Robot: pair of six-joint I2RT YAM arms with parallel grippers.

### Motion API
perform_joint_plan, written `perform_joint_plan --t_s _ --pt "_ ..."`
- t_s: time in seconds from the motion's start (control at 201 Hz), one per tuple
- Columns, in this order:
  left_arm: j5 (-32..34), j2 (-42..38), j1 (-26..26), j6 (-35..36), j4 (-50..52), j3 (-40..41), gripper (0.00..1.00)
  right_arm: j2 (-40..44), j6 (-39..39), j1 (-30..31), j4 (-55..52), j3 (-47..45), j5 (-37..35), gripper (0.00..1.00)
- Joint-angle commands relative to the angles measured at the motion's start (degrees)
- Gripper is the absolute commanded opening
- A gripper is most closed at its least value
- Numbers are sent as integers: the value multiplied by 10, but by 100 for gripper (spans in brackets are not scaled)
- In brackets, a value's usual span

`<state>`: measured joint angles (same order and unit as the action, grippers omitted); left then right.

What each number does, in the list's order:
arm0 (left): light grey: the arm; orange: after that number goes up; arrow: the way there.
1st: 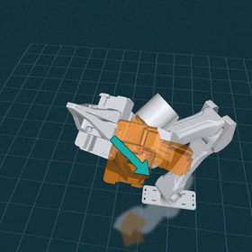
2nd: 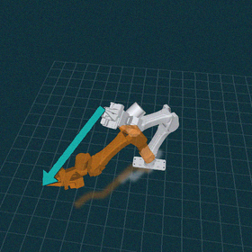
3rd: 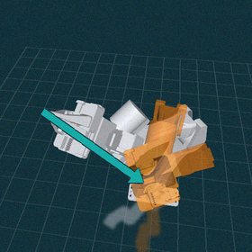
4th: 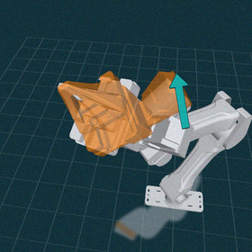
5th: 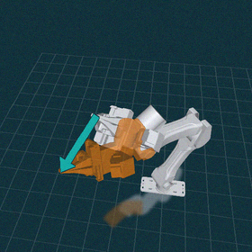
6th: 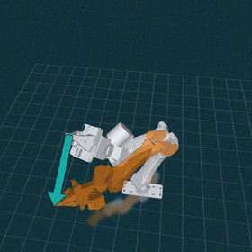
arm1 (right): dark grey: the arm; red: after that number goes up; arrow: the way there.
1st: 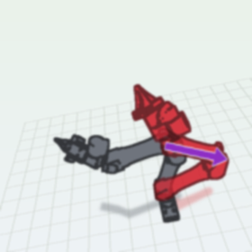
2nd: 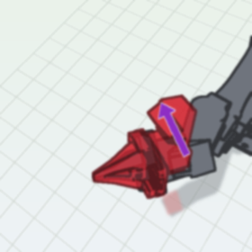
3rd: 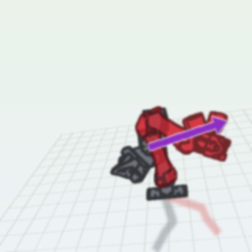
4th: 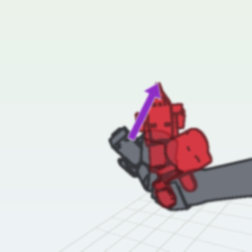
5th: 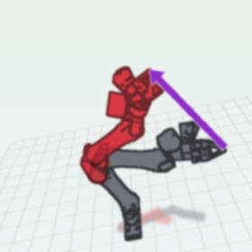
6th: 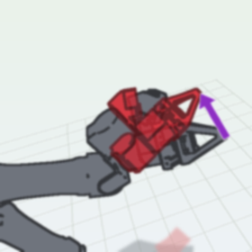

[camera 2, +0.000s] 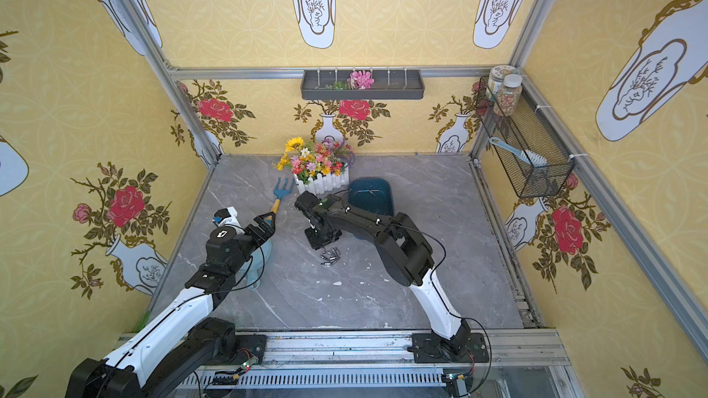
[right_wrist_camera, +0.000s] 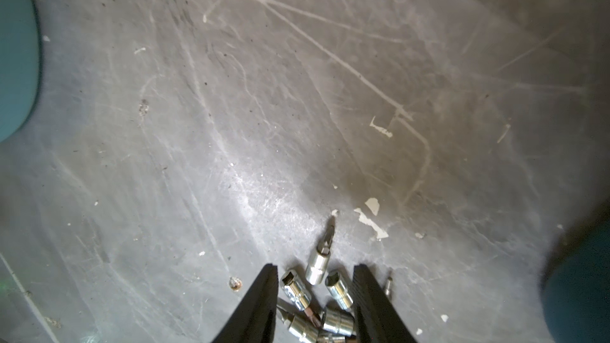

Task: Put the bit on the desktop into the storage box
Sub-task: Pick up the screwdriver bit from the center of the board.

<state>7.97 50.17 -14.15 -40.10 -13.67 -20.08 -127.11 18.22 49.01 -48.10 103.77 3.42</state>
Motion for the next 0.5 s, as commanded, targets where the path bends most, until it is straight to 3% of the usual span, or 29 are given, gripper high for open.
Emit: perform_joint_plan --t_s 0.0,0.499 --pt "-1 2 1 -1 -20 3 100 -6 9 1 -7 4 0 39" --pt "-7 7 1 -5 -20 3 100 -28 10 1 -10 10 -6 31"
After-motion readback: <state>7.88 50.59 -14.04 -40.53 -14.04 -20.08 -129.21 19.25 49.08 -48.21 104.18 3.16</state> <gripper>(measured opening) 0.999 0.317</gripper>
